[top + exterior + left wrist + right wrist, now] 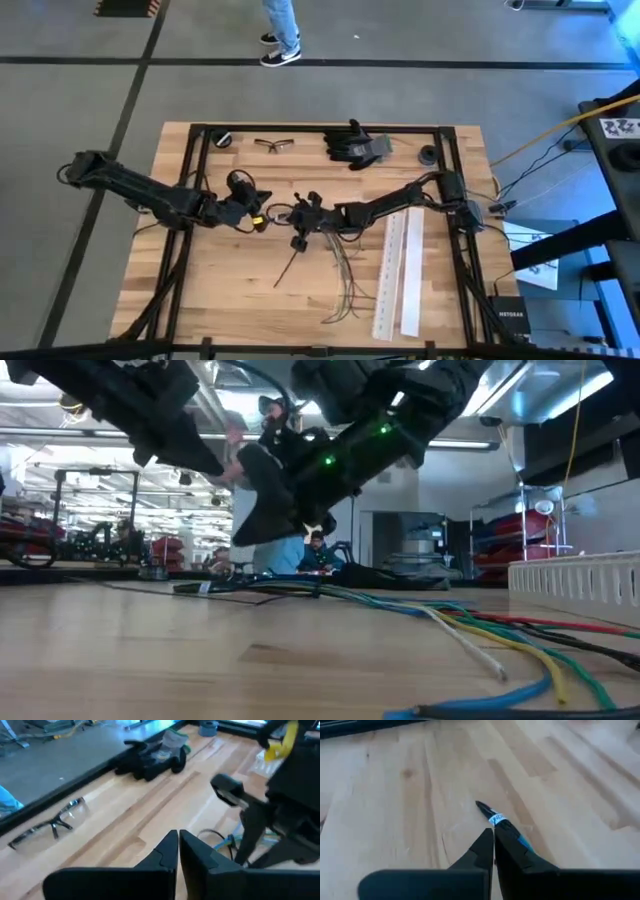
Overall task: Ziptie cables
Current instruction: Wrap the zip tie on the cables
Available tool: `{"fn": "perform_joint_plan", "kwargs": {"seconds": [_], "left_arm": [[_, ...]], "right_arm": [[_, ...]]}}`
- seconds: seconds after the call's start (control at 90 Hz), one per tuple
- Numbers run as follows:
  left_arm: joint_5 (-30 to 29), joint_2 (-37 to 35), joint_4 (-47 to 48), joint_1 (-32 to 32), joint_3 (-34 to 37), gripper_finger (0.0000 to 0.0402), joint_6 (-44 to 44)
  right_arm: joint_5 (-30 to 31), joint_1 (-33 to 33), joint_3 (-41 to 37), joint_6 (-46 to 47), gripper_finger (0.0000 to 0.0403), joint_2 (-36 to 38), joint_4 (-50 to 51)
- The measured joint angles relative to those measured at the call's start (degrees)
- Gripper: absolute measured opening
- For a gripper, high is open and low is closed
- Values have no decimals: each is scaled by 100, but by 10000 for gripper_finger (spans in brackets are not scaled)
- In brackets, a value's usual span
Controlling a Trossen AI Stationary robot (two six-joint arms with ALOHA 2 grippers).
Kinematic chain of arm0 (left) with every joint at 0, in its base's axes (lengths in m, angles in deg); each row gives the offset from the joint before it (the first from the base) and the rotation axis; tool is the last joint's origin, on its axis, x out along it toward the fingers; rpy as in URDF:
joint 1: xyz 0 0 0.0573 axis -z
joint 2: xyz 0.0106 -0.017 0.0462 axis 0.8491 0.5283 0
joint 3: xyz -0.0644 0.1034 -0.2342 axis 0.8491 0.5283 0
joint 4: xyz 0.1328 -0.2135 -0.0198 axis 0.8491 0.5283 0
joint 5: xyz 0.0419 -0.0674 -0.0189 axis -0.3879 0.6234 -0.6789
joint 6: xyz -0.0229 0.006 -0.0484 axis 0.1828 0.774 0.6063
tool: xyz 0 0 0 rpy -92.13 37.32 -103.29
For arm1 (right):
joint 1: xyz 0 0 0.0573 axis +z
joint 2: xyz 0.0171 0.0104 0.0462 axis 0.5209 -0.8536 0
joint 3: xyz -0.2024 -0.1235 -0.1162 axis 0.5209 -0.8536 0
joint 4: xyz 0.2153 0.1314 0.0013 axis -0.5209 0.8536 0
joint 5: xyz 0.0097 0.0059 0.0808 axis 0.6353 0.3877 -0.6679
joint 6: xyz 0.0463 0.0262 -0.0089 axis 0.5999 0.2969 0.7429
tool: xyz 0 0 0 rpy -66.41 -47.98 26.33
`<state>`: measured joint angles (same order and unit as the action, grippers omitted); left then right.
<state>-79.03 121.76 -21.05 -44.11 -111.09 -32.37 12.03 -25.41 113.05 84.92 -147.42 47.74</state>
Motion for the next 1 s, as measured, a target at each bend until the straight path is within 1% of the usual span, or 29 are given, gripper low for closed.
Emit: {"fn": "perform_joint_plan", "kwargs": {"seconds": [0.111,0.189,0.244,0.389,0.489,0.578,0.667,0.811,0.911,1.0], "left_arm": [[285,0,282,-2,0,9,291],[491,1,501,-6,0,27,587],[593,23,670,-7,2,44,843],[988,156,1054,-1,2,90,1326],[1204,298,1136,103,4,113,1371],[1213,474,1106,283,4,124,1355],[1203,730,958,544,4,127,1260],[1068,1212,615,982,6,127,1295],[846,1547,386,1186,9,127,1461],[765,1811,199,1285,9,127,1519]], "right_arm": [[-9,0,-7,-24,1,58,65],[-74,-4,-7,-33,5,148,90],[-285,-44,-2,-145,12,204,108],[-982,-205,0,-345,52,317,407],[-1200,-303,2,-554,87,352,697],[-1204,-361,2,-786,110,352,928],[-1236,-387,2,-1147,122,352,1124],[-1361,-377,2,-1622,123,352,1365],[-1442,-369,9,-1655,122,321,1320],[-1461,-372,9,-1645,122,193,1236]]}}
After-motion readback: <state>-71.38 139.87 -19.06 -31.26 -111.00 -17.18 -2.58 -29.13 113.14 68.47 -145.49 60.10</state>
